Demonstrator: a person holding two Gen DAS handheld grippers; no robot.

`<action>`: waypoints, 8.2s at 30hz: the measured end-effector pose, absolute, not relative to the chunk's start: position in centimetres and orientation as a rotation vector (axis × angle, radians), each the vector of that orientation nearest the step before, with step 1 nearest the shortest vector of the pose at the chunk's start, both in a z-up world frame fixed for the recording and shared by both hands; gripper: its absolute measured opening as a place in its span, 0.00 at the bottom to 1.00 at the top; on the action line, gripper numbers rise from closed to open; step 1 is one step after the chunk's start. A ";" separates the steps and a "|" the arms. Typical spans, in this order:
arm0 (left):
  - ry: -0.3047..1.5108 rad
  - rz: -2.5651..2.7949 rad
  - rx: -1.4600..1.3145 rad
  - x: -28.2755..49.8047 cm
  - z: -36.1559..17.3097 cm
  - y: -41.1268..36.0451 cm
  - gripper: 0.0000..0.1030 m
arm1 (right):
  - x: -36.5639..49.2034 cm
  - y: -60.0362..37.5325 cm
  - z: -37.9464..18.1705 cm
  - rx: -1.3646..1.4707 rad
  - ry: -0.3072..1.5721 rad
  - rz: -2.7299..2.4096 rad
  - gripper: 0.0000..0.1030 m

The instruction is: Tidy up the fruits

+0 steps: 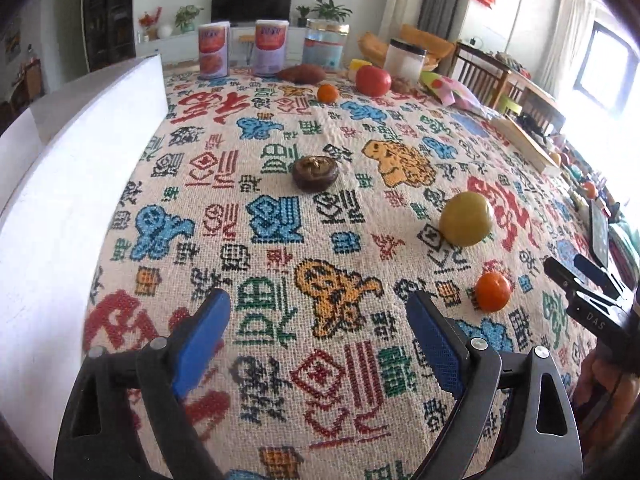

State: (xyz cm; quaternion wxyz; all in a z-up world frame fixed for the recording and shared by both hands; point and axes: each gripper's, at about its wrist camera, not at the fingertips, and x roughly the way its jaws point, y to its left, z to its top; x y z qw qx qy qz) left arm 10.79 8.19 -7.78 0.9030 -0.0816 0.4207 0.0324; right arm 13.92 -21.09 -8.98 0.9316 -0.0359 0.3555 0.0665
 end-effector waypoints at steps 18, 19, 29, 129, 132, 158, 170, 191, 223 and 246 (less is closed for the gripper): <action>0.912 0.155 -0.073 14.6 -11.3 7.2 0.93 | 15.7 -24.4 -12.2 -0.047 0.888 0.075 0.87; 0.913 0.155 -0.073 14.7 -11.3 7.2 0.93 | 15.7 -24.3 -12.2 -0.049 0.888 0.074 0.87; 0.915 0.159 -0.064 14.8 -11.3 7.1 0.95 | 15.8 -24.4 -12.3 -0.047 0.894 0.060 0.91; 0.919 0.166 -0.059 14.9 -11.4 7.1 0.97 | 16.0 -24.5 -12.6 -0.047 0.918 0.035 1.00; 0.921 0.142 -0.078 14.9 -11.3 7.5 0.97 | 16.0 -24.5 -12.6 -0.047 0.918 0.035 1.00; 0.864 -0.005 -0.184 17.7 -8.1 11.8 0.43 | 15.8 -24.5 -12.4 -0.046 0.931 0.042 1.00; 0.829 0.004 -0.213 8.8 -5.3 12.1 0.43 | 19.1 -10.4 -7.7 -0.102 0.941 0.408 0.93; 0.762 -0.086 -0.387 1.7 0.8 15.7 0.42 | 20.5 -9.0 -6.7 -0.071 1.066 0.430 0.49; 0.653 0.461 -0.533 -5.5 -1.2 33.4 0.42 | -1.6 9.5 -6.6 -0.542 1.024 1.333 0.69; 0.834 0.247 -0.361 0.6 4.5 29.6 0.88 | 12.2 5.2 -6.6 -0.371 0.826 0.681 0.86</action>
